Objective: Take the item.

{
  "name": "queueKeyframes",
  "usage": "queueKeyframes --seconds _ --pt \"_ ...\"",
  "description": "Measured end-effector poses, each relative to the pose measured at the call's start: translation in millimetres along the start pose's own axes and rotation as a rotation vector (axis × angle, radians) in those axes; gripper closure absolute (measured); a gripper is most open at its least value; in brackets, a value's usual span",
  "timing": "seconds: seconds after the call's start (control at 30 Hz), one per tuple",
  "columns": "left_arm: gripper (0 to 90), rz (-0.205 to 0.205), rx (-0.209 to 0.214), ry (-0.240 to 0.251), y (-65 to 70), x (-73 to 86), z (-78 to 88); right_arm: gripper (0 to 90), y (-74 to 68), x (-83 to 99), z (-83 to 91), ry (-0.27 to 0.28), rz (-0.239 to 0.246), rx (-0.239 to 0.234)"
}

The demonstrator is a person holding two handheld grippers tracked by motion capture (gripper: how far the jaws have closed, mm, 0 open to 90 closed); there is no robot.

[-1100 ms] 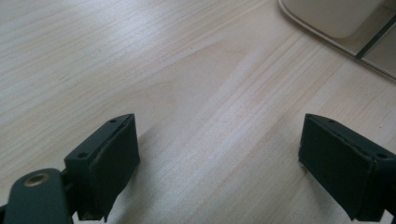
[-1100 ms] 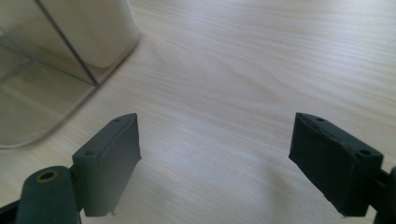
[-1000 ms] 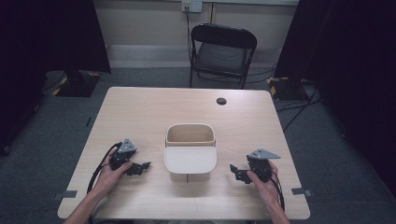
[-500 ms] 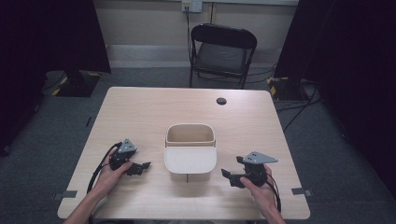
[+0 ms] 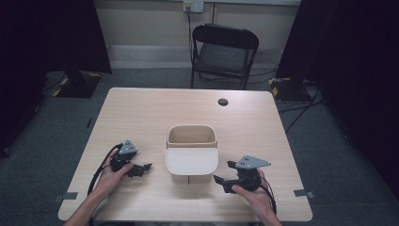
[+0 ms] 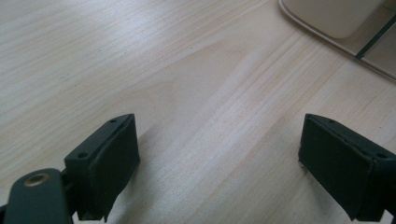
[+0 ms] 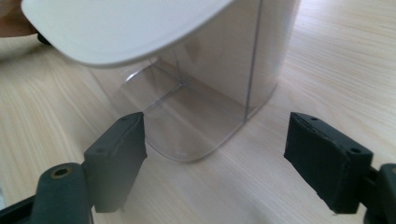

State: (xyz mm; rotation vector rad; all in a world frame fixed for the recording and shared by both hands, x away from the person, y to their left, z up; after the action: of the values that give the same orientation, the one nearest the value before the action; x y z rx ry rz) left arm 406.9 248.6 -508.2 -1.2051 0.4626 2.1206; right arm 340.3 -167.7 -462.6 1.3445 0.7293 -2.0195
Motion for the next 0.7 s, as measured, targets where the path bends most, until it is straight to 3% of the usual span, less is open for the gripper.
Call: queueKeyframes --seconds 0.7 --pt "11.5 0.001 0.0 0.0 0.0 0.0 0.0 30.9 -16.3 -10.2 -12.3 0.043 0.022 -0.085"
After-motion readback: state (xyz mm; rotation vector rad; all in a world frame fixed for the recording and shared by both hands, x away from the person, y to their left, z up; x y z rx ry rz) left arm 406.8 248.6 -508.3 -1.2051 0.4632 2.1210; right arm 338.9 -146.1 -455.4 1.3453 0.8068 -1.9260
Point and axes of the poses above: each handheld gripper's, and its own axes: z roughly backward along the jaws, x roughly out of its underside, y roughly to its right, the point moved 1 cm from there along -z, roughly forward along the jaws, and after that the axes turned 12 degrees about y, right-handed, at the moved point
